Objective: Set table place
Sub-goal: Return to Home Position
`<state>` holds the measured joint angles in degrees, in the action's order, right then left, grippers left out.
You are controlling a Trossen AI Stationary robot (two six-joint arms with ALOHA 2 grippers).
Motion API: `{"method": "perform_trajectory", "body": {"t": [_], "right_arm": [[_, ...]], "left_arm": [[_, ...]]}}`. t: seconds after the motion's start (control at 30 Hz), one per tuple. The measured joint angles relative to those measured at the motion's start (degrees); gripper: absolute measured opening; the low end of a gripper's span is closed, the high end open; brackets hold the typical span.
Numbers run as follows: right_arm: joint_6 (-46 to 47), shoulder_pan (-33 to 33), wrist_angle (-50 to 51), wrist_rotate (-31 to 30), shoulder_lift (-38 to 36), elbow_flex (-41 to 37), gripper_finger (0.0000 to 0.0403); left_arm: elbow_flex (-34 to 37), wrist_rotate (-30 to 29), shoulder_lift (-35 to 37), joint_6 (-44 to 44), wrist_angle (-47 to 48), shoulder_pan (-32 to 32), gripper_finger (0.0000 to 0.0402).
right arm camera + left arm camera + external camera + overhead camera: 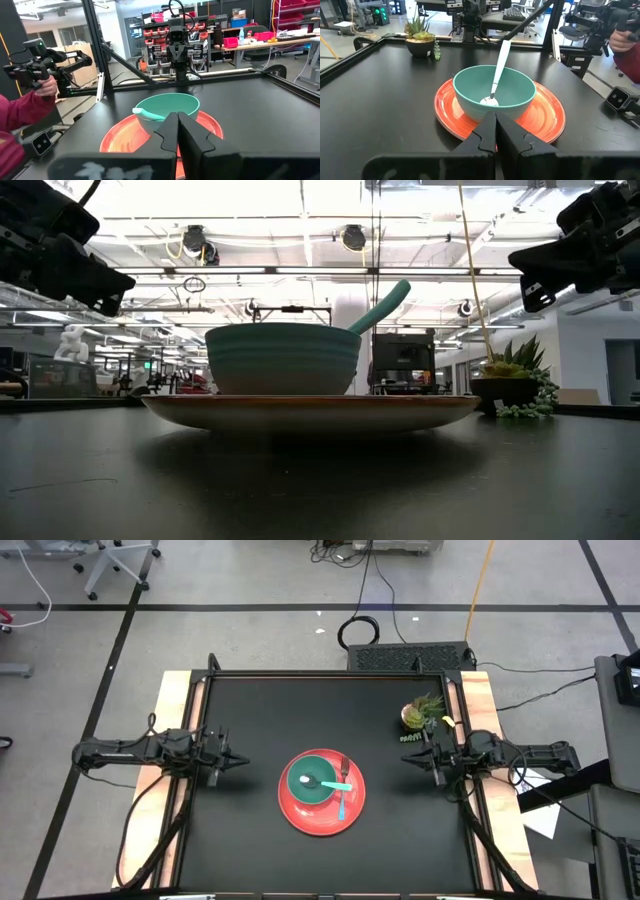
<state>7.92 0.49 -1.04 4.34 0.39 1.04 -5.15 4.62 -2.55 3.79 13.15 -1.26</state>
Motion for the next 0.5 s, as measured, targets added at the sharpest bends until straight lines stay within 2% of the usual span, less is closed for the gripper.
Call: {"method": "perform_trajectory", "body": {"t": [0.5], "right_arm": [[0.39,-0.02,-1.11,0.13,-0.01,-0.02,0.0]], "left_arm": [[0.0,-0.15,0.0,-2.69,0.13,-0.02,0.0014]]}}
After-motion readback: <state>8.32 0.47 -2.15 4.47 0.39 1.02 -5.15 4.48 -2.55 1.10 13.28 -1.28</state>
